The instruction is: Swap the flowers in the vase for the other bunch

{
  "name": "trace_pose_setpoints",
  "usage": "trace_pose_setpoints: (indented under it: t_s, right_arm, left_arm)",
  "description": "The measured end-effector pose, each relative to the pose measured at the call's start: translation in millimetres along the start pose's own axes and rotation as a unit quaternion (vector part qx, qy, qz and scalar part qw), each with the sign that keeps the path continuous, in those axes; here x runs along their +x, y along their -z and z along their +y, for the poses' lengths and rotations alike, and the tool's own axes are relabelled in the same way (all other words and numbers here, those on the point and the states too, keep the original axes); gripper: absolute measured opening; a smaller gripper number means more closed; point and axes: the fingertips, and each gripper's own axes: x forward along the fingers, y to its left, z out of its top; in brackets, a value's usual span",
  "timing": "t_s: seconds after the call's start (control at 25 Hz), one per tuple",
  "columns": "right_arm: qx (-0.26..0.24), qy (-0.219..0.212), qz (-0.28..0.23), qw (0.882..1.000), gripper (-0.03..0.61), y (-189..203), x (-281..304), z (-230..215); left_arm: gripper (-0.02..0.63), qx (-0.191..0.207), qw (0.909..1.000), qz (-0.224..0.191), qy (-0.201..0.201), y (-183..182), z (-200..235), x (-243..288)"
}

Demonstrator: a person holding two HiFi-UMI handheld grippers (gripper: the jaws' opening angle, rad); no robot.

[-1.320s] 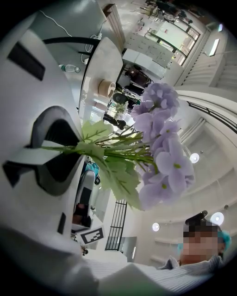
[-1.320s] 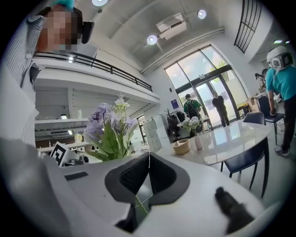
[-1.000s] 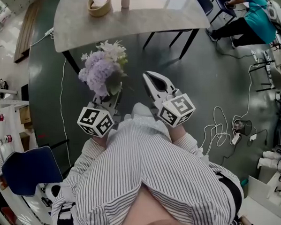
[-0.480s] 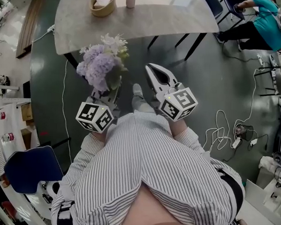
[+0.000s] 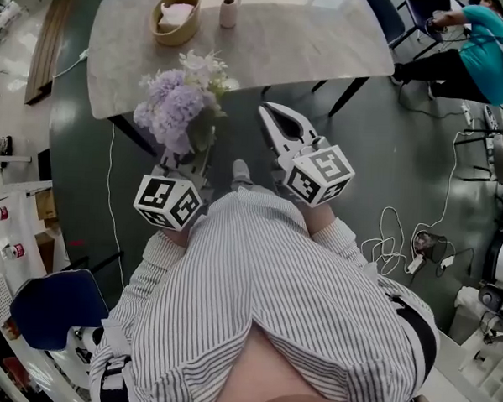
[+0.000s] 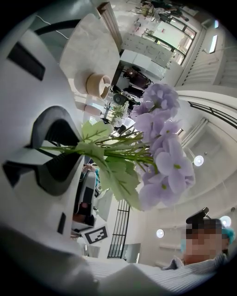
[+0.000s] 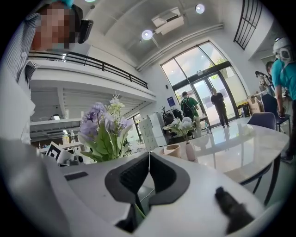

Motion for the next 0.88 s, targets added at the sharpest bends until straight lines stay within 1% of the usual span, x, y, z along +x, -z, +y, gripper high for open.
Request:
trace_pose_setpoints:
  t_s: [0.08, 0.2, 0.24, 0.28, 0.32, 0.44, 0.48, 0.52, 0.68, 0.76, 0.88]
  right_arm:
    - [-0.003, -0.003, 0.000, 1.000, 0.017, -10.4, 11.5, -16.3]
    - [-0.003, -0.009, 0.008, 1.000, 0.017, -31.6, 42.7, -60.7]
    - [-0.003, -0.010, 0.010, 1.000, 0.017, -34.5, 46.6, -68.7]
    - [-0.004, -0.009, 0.010, 1.000, 0.017, -32.7, 41.9, -66.6]
    - [-0.005, -0.007, 0.007, 1.000, 0.017, -26.0, 27.3, -52.4]
    - [-0.012, -0.005, -0.003, 1.000, 0.017, 7.2, -40.1, 23.8]
    - [-0.015, -0.004, -0.003, 1.000, 0.016, 13.4, -51.4, 38.2]
    - [-0.019, -0.003, -0.001, 1.000, 0.017, 15.2, -53.9, 42.7]
    - [-0.029, 0.000, 0.004, 1.000, 0.017, 12.6, -59.6, 36.4]
    - [-0.029, 0.006, 0.004, 1.000, 0.017, 14.3, -70.7, 33.8]
    - [-0.025, 0.011, 0.007, 1.000, 0.017, 17.0, -74.6, 25.3]
  left_arm:
    - [0.047, 0.000, 1.0000, -0.004, -0.003, -8.3, 4.6, 19.0]
    - [0.047, -0.004, 0.9999, -0.006, -0.011, -27.0, 20.0, 69.9]
    - [0.047, -0.004, 0.9999, -0.006, -0.013, -28.9, 21.2, 78.0]
    - [0.047, -0.004, 0.9999, -0.006, -0.012, -26.4, 17.4, 74.5]
    - [0.048, -0.002, 0.9999, -0.007, -0.007, -19.1, 7.9, 57.9]
    - [0.048, 0.002, 0.9998, -0.010, 0.015, 14.1, -33.5, -26.1]
    - [0.048, 0.002, 0.9998, -0.011, 0.019, 19.7, -40.3, -41.8]
    - [0.047, 0.000, 0.9997, -0.013, 0.020, 20.9, -42.1, -46.8]
    - [0.046, -0.003, 0.9995, -0.022, 0.020, 20.3, -49.5, -42.2]
    - [0.048, -0.006, 0.9995, -0.022, 0.022, 25.6, -58.6, -42.9]
    - [0.047, -0.011, 0.9996, -0.018, 0.021, 30.3, -60.5, -36.4]
